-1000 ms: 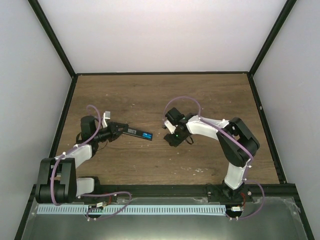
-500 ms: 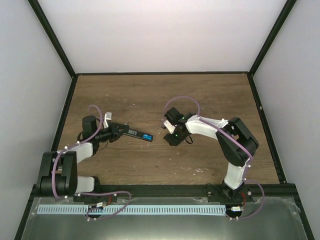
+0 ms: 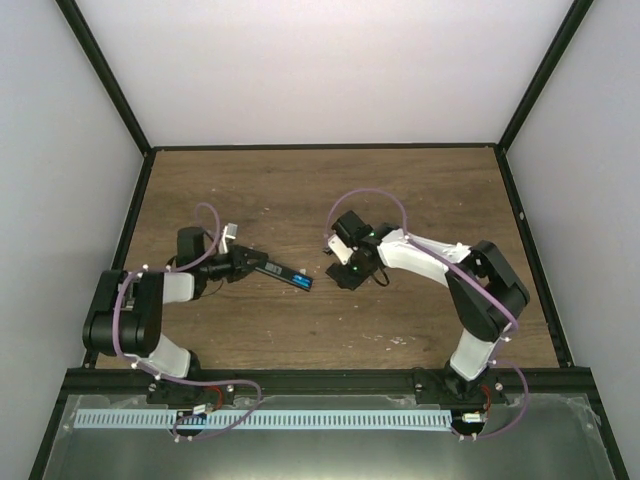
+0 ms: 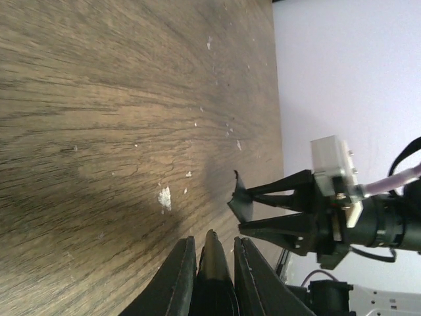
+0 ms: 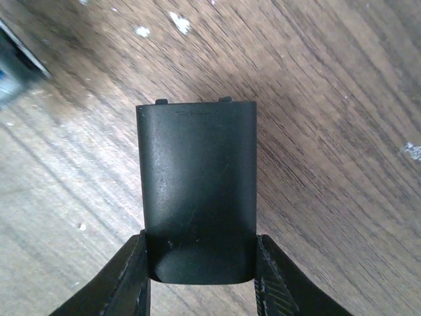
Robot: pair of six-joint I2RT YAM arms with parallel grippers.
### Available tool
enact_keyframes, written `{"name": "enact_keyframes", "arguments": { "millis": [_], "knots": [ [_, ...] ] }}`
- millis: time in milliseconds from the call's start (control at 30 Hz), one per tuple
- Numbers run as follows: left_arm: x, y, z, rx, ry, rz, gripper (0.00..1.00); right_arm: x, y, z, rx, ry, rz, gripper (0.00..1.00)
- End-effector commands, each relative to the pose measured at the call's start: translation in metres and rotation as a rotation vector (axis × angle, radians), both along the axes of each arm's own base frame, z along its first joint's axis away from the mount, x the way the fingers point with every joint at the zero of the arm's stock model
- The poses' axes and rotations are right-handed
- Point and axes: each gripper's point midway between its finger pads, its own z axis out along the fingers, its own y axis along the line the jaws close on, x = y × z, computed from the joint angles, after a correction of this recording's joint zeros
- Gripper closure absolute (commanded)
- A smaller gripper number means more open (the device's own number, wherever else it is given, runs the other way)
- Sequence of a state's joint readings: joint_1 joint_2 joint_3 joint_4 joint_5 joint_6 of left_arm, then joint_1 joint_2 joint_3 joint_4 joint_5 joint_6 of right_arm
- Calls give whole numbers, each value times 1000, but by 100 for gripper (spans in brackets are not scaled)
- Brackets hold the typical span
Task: Load the batteries into the remote control
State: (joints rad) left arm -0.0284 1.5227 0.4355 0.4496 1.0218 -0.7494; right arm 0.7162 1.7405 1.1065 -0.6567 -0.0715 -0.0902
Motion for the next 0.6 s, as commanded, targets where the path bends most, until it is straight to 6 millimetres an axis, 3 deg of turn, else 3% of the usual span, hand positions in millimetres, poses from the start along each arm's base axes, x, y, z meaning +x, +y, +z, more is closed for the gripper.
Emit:
{"name": "enact_keyframes", "arguments": {
  "millis": [0, 433, 567],
  "knots": [
    [0, -13, 4, 8, -77, -76, 100, -3, 12, 27, 71, -31, 66, 78],
    [-1, -22, -15, 1, -62, -83, 100, -27, 48, 38, 208, -33, 237, 79],
    [-1, -22, -20, -9, -72, -70, 100, -27, 60, 42, 253, -48, 266, 79]
  ]
}}
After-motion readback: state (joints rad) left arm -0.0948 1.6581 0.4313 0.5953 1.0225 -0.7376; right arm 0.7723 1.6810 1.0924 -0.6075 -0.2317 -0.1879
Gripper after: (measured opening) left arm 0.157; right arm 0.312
